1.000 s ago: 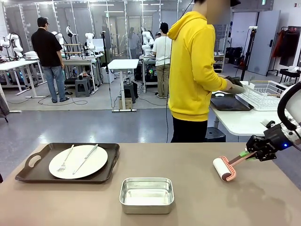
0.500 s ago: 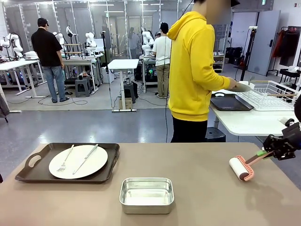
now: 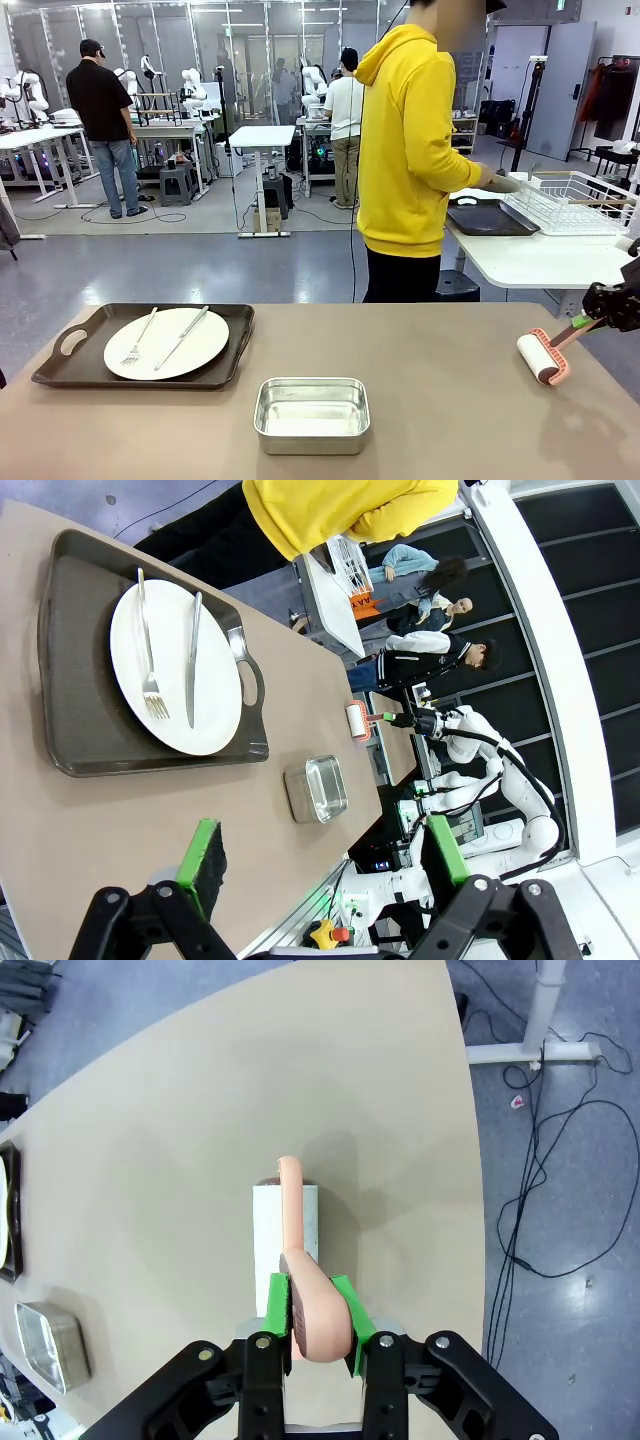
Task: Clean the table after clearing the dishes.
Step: When the left (or right) Handle tray is removed, use the left hand (or right hand) to clean the left (or right) side of the table with the Lint Roller, then place the Lint Roller back on top of the Airtight Container.
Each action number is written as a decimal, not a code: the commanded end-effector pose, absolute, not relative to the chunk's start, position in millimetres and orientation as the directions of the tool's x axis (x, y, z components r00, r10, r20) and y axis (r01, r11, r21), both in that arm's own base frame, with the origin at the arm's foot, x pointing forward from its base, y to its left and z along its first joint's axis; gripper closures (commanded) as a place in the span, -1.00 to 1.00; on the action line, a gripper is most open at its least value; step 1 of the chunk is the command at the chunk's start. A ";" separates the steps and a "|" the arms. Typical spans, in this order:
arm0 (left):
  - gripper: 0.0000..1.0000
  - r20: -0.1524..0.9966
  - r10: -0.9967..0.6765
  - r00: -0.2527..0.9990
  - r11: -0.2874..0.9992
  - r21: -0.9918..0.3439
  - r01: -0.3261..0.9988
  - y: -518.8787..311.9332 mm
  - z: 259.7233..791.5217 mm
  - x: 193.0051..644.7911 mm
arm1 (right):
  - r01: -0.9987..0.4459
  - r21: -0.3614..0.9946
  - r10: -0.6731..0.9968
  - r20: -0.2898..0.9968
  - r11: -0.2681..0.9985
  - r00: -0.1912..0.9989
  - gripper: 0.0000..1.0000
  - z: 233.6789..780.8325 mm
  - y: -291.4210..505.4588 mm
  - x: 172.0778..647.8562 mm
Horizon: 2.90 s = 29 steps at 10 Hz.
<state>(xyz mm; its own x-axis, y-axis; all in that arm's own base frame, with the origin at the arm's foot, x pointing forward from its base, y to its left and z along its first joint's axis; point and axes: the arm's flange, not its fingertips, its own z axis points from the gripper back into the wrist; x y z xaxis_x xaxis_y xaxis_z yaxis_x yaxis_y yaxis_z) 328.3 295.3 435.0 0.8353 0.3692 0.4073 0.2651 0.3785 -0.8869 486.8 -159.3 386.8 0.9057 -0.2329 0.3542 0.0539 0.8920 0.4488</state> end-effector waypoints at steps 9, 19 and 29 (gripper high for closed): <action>-1.00 0.410 0.369 0.834 0.376 -0.887 0.269 296.5 436.6 325.3 | 0.068 0.259 -0.145 0.292 0.964 0.946 0.55 529.6 -50.4 453.1; -1.00 0.410 0.369 0.834 0.376 -0.887 0.269 296.5 436.6 325.3 | 0.059 0.210 -0.123 0.306 0.976 0.944 0.55 542.9 -18.3 463.5; -1.00 0.410 0.369 0.834 0.376 -0.887 0.269 296.5 436.6 325.3 | -0.075 0.196 0.002 0.347 0.978 0.938 0.55 560.3 28.2 476.2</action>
<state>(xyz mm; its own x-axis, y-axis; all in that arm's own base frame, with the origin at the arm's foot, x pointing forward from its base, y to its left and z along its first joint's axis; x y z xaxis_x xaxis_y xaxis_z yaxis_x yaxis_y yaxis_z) 328.5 295.1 435.0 0.8356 0.3687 0.4072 0.2653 0.3783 -0.8868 469.9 -5.9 547.7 0.9492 -0.0914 0.3010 0.0259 0.9763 0.2147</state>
